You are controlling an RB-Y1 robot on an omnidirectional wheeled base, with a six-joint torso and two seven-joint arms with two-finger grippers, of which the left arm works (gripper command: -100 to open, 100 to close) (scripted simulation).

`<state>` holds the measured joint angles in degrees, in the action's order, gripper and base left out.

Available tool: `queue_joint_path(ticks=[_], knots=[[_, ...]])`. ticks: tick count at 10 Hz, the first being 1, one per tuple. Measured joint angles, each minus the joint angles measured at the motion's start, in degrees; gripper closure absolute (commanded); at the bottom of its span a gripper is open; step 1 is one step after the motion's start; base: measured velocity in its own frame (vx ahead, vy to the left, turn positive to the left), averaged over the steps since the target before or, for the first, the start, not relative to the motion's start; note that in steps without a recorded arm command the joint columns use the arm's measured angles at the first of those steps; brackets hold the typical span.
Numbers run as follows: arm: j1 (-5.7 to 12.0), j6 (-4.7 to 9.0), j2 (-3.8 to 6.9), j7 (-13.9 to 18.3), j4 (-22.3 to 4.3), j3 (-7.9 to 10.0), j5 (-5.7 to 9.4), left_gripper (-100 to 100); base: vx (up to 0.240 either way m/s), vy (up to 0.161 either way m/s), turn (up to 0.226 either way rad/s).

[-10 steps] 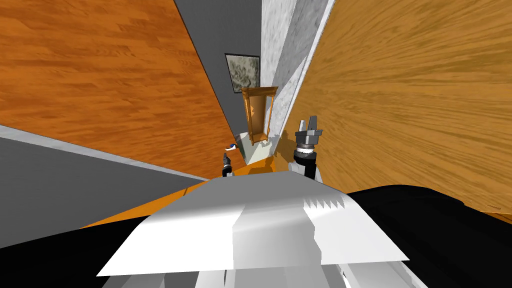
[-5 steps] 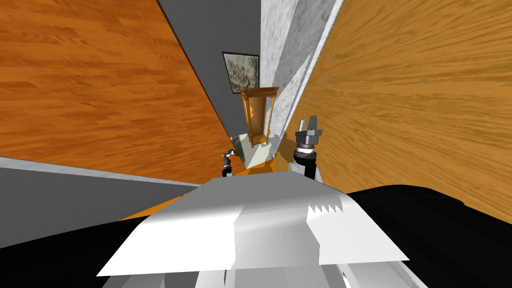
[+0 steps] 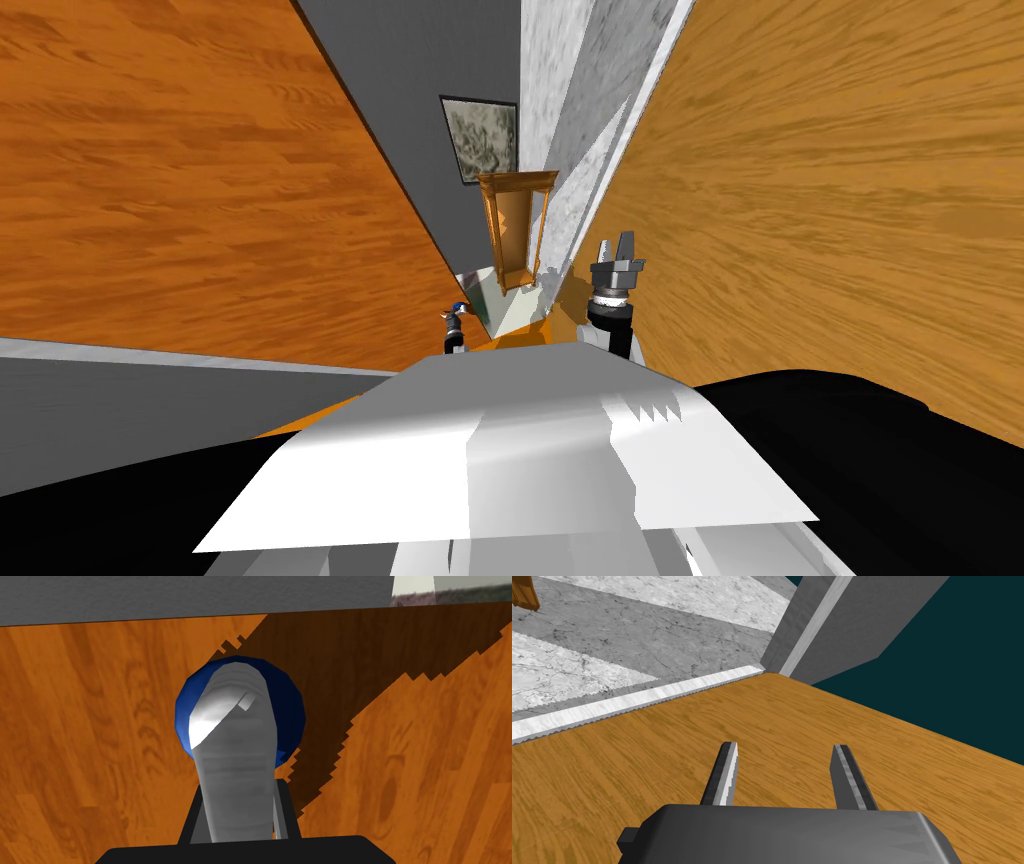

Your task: Pull the door open

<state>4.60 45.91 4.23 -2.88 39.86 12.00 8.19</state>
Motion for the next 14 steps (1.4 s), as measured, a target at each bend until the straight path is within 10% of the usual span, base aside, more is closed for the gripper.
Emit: queue_joint_path(ticks=[10, 14], knots=[[-0.45, -0.69, 0.30, 1.0, 0.3, -1.29, -0.56, 100, -0.153, -0.003, 0.009], [0.35, -0.33, 1.93, 2.6, -1.6, -2.37, -0.64, 100, -0.218, 0.000, 0.031]])
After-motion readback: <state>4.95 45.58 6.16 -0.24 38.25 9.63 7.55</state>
